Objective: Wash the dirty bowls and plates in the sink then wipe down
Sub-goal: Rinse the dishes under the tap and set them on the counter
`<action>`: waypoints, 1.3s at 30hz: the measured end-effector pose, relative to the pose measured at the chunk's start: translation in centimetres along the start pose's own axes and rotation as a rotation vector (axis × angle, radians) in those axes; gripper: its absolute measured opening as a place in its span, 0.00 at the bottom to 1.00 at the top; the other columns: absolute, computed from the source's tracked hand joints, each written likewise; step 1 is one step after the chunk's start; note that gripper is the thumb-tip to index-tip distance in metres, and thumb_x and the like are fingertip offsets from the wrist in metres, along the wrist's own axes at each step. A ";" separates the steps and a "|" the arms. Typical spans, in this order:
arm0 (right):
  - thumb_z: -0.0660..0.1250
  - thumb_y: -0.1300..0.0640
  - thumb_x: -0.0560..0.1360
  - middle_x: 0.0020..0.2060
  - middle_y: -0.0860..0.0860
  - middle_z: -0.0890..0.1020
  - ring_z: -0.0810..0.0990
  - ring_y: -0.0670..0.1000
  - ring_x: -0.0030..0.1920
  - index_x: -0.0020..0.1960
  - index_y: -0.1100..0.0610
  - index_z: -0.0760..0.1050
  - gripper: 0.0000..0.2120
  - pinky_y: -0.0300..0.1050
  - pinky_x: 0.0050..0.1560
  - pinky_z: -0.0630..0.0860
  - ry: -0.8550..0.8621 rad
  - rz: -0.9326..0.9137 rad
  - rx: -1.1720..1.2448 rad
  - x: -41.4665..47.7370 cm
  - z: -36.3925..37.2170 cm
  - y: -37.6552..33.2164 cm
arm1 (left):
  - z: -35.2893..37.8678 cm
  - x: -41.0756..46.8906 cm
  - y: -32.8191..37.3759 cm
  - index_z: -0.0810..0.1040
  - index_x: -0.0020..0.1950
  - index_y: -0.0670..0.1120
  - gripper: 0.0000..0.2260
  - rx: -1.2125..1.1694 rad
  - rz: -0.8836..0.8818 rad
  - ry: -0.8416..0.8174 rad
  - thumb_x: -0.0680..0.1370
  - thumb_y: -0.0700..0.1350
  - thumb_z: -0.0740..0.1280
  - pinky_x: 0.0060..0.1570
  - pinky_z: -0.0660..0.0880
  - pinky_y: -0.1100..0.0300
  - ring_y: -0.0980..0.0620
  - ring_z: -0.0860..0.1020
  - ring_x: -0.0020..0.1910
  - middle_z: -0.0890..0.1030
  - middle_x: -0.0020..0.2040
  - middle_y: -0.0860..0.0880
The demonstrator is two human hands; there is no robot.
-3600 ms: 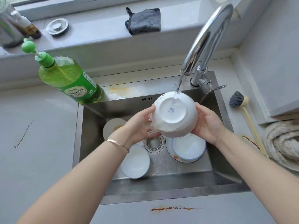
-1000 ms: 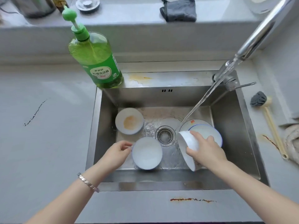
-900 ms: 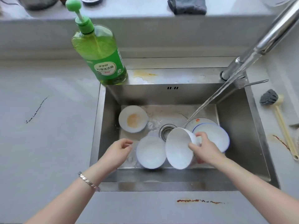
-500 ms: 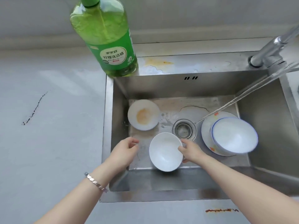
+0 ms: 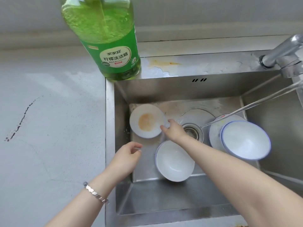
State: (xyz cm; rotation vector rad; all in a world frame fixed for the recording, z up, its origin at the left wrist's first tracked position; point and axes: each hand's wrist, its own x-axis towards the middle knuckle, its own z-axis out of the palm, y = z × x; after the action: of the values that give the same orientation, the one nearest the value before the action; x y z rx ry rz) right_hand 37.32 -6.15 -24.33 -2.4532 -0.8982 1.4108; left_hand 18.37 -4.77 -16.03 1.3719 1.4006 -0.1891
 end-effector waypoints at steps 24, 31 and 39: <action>0.58 0.68 0.76 0.43 0.58 0.80 0.83 0.56 0.37 0.58 0.61 0.70 0.11 0.41 0.33 0.81 0.175 0.077 0.824 -15.5 -19.7 6.7 | 9.8 -3.0 16.0 0.60 0.73 0.53 0.24 -0.723 0.063 -0.276 0.78 0.54 0.61 0.46 0.78 0.57 0.47 0.78 0.52 0.74 0.62 0.47; 0.55 0.59 0.77 0.72 0.57 0.58 0.60 0.56 0.71 0.75 0.61 0.49 0.29 0.47 0.73 0.56 0.365 -0.303 -0.216 -18.1 -23.1 9.4 | 14.2 -5.9 21.2 0.66 0.66 0.51 0.15 -0.891 0.124 -0.136 0.80 0.53 0.57 0.38 0.82 0.54 0.46 0.80 0.49 0.77 0.58 0.46; 0.60 0.64 0.60 0.57 0.46 0.80 0.78 0.52 0.55 0.64 0.48 0.74 0.33 0.47 0.56 0.75 -0.127 -0.942 -0.650 -16.2 -24.3 9.0 | 12.3 -8.2 21.6 0.69 0.59 0.60 0.09 -0.720 0.186 0.077 0.81 0.54 0.56 0.28 0.78 0.58 0.50 0.79 0.38 0.78 0.51 0.54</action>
State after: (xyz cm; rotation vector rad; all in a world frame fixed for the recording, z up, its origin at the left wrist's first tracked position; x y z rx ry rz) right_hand 55.28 -19.29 -3.33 -1.7280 -2.4011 0.9832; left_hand 39.67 -11.93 -2.74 0.8949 1.2183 0.4581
